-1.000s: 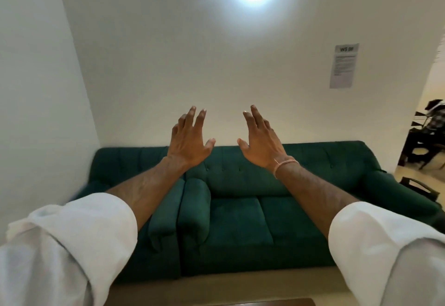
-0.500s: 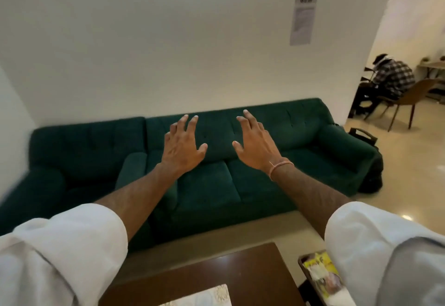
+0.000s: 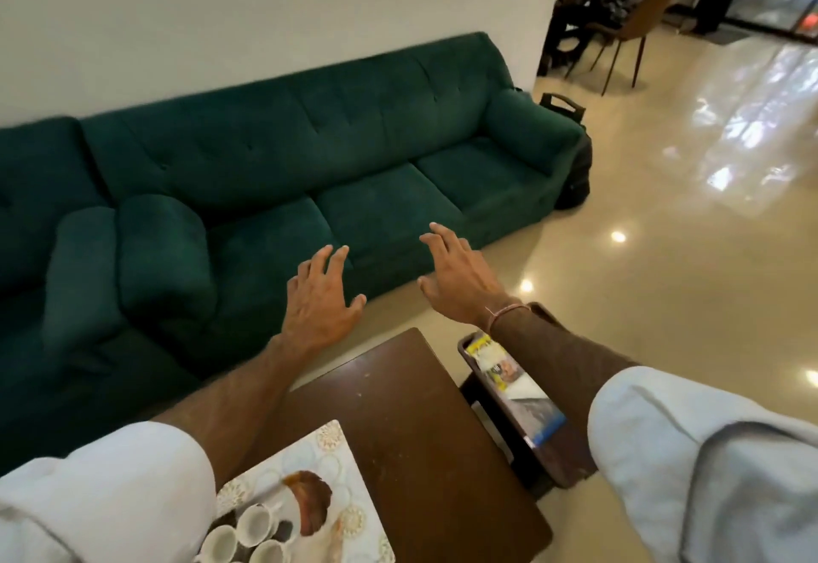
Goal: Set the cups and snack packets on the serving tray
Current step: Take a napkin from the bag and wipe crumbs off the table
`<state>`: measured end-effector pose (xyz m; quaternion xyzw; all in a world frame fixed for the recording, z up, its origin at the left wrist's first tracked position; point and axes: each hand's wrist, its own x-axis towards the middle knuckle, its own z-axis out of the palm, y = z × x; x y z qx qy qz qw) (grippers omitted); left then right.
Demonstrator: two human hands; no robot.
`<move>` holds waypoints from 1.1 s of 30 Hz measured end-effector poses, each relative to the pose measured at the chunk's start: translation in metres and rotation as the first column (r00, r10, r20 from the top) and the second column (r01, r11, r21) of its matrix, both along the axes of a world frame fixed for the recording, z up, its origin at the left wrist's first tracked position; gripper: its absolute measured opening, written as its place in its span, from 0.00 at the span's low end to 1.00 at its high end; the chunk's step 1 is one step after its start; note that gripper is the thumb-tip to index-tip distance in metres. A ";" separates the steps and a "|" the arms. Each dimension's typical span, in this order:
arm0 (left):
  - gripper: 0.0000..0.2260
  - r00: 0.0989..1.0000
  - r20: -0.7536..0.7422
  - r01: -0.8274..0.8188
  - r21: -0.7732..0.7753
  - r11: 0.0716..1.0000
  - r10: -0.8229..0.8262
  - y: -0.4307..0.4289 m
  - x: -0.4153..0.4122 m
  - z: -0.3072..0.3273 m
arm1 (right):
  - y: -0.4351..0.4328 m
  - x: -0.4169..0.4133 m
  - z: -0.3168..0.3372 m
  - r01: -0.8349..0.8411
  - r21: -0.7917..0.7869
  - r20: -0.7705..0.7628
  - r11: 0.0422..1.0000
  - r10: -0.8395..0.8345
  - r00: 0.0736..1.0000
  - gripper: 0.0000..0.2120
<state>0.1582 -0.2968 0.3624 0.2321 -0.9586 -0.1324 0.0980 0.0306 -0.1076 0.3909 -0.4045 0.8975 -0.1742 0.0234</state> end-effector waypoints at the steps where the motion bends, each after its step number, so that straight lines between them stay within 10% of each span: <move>1: 0.37 0.999 0.025 0.019 0.025 1.000 -0.020 0.011 -0.009 -0.015 | 0.012 -0.007 -0.015 0.015 0.015 0.024 1.000 -0.016 1.000 0.30; 20: 0.30 0.856 0.319 0.279 0.377 0.883 -0.407 0.226 -0.138 -0.288 | 0.231 -0.098 -0.291 0.240 0.319 0.275 0.917 -0.332 0.902 0.31; 33: 0.25 0.783 0.380 0.300 0.463 0.834 -0.492 0.348 -0.193 -0.407 | 0.324 -0.102 -0.423 0.395 0.382 0.363 0.836 -0.529 0.767 0.11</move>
